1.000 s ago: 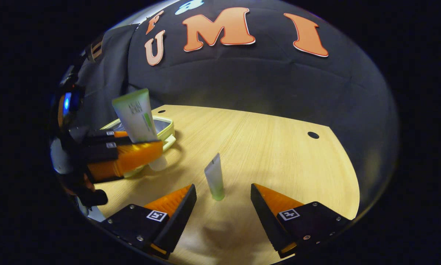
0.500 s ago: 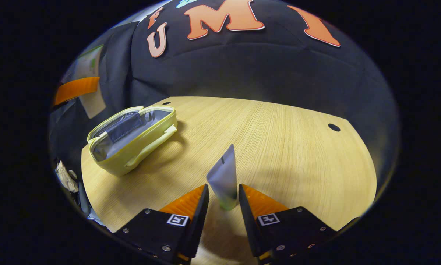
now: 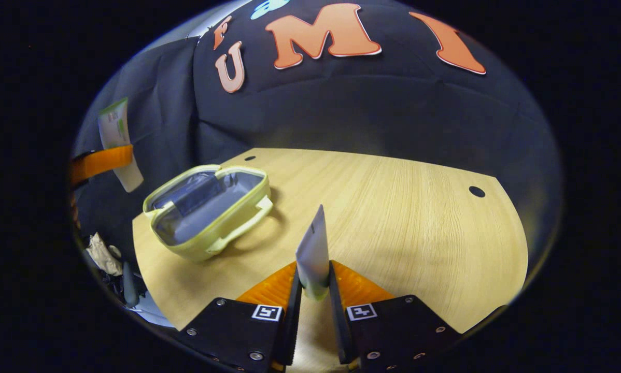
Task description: First open the suitcase, pack the skin care products into it, and then close the suitcase.
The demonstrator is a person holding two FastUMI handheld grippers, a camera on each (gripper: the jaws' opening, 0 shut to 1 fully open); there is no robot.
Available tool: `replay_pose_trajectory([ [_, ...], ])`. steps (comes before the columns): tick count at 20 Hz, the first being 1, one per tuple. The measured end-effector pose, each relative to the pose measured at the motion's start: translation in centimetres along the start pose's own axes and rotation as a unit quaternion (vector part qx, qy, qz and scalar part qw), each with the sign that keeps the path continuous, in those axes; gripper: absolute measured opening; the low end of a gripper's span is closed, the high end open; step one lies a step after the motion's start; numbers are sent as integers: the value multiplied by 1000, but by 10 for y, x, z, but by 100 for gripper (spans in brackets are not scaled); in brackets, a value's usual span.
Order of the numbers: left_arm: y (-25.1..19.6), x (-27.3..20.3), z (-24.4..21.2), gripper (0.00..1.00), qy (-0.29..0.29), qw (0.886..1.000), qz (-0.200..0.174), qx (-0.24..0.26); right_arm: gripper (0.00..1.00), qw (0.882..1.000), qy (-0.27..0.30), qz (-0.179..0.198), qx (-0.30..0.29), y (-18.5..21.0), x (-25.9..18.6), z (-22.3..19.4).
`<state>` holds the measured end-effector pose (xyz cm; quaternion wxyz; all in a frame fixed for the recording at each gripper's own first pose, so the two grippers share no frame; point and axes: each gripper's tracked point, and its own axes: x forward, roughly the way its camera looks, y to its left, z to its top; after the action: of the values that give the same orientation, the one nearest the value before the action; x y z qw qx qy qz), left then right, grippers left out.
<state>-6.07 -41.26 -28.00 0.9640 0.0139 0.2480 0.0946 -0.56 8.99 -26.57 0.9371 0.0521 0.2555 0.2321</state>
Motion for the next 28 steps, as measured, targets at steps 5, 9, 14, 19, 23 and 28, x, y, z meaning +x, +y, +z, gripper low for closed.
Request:
replay_pose_trajectory([
  [5, 27, 9, 8, 41, -7, 1000, -9, 11, 31, 999, -33, -2, -3, 16, -24, 39],
  [9, 47, 22, 8, 42, -2, 999, -39, 16, 31, 999, -46, -6, -8, 46, -35, 65],
  [14, 76, 51, -16, 41, 29, 996, -77, 20, 31, 999, -46, -2, -16, 98, -28, 84],
  [19, 91, 82, -53, 41, 76, 989, -124, 18, 31, 999, -28, -7, -20, 142, -5, 83],
  [23, 91, 104, -88, 41, 128, 978, -164, 10, 31, 1000, -12, -17, -6, 167, 10, 78],
  [28, 84, 125, -125, 41, 185, 960, -208, 14, 31, 999, -2, -36, 13, 186, 31, 68],
])
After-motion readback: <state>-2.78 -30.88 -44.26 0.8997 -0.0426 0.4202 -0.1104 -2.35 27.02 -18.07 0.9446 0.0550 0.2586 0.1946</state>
